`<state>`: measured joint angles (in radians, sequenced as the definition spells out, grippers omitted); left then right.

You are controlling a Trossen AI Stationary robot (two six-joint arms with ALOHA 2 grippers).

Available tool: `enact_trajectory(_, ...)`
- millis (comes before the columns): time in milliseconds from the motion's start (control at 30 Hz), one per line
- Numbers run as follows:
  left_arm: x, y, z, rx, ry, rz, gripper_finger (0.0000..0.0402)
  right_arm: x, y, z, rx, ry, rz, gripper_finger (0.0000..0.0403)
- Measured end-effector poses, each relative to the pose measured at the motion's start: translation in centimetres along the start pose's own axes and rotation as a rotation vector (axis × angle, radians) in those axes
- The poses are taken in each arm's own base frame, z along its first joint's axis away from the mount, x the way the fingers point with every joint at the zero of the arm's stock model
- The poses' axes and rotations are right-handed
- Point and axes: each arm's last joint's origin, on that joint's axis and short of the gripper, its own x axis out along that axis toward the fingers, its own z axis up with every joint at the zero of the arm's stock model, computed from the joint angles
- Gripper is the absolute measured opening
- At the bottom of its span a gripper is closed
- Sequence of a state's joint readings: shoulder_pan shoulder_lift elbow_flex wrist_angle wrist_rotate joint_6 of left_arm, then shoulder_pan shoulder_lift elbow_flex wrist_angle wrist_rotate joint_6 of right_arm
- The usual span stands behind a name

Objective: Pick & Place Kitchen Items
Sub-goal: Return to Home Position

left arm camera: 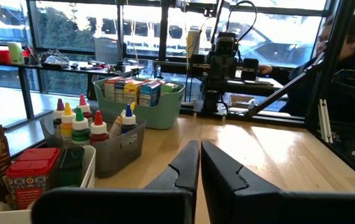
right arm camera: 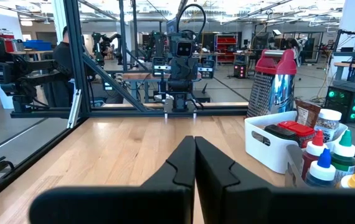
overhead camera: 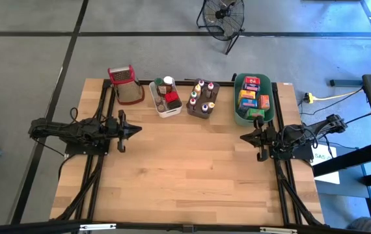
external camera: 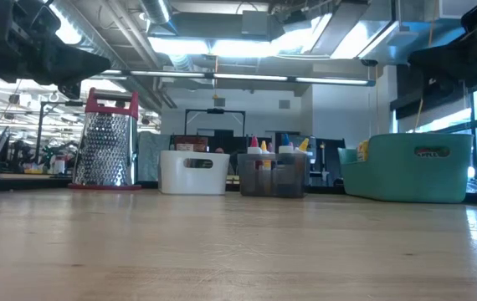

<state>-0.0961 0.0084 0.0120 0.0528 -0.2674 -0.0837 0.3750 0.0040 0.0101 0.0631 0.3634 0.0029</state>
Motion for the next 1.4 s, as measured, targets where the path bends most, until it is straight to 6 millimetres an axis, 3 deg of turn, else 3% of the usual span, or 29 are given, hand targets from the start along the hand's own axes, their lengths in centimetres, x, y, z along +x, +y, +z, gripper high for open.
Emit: enact_trajectory(1400, 0.0, 0.0, 0.0, 0.0, 0.0, 0.0, 0.001, 0.0, -0.01, -0.01, 0.0, 0.001, -0.003, 0.0007)
